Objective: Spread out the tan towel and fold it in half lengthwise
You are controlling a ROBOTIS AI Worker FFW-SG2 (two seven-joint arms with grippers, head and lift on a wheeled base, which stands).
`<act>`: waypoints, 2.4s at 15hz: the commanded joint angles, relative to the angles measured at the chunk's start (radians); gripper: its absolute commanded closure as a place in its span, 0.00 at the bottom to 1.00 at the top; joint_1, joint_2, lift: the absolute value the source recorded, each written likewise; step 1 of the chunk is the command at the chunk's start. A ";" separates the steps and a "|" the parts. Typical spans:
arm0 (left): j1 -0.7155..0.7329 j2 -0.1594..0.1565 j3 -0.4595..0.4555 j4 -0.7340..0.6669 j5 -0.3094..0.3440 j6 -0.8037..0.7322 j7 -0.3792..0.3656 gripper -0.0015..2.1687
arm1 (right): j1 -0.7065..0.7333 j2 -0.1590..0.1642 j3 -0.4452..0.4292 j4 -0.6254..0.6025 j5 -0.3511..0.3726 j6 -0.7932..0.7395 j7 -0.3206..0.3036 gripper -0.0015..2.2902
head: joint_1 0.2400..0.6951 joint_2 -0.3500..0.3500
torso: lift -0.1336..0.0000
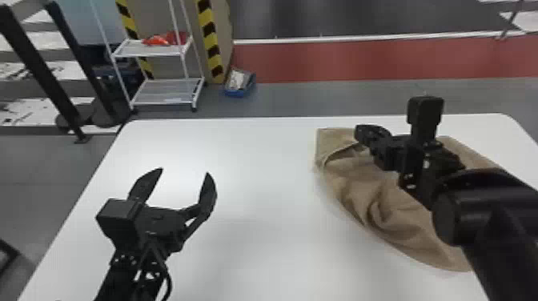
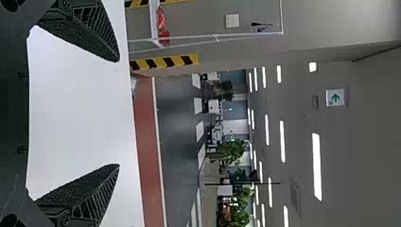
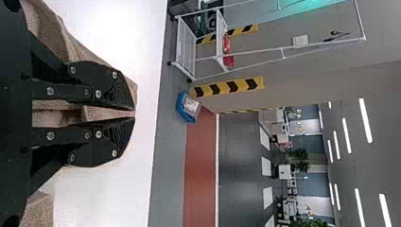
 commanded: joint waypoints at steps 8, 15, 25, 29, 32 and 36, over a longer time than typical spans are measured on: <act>0.000 -0.003 0.000 0.008 0.001 0.000 0.000 0.04 | -0.063 0.000 0.007 0.147 0.057 0.006 0.036 0.19 | 1.00 0.64 | 0.04; 0.006 -0.005 0.005 0.005 0.000 0.000 0.000 0.04 | -0.099 0.006 0.010 0.188 0.057 0.049 0.059 0.36 | 1.00 0.64 | 0.04; 0.008 0.000 0.008 0.002 0.000 -0.003 0.008 0.04 | -0.073 0.003 0.024 0.115 0.059 0.073 0.061 0.72 | 1.00 0.66 | 0.04; 0.009 0.000 0.009 -0.006 0.000 0.000 0.009 0.04 | -0.050 -0.003 0.030 -0.026 0.055 0.113 0.062 0.72 | 1.00 0.67 | 0.04; 0.009 0.001 0.014 -0.012 0.000 0.000 0.023 0.04 | -0.039 -0.003 0.058 -0.112 -0.003 0.125 0.076 0.72 | 1.00 0.69 | 0.04; 0.013 0.001 0.017 -0.010 0.000 0.000 0.028 0.04 | -0.054 0.018 0.145 -0.201 -0.098 0.147 0.113 0.72 | 0.99 0.75 | 0.04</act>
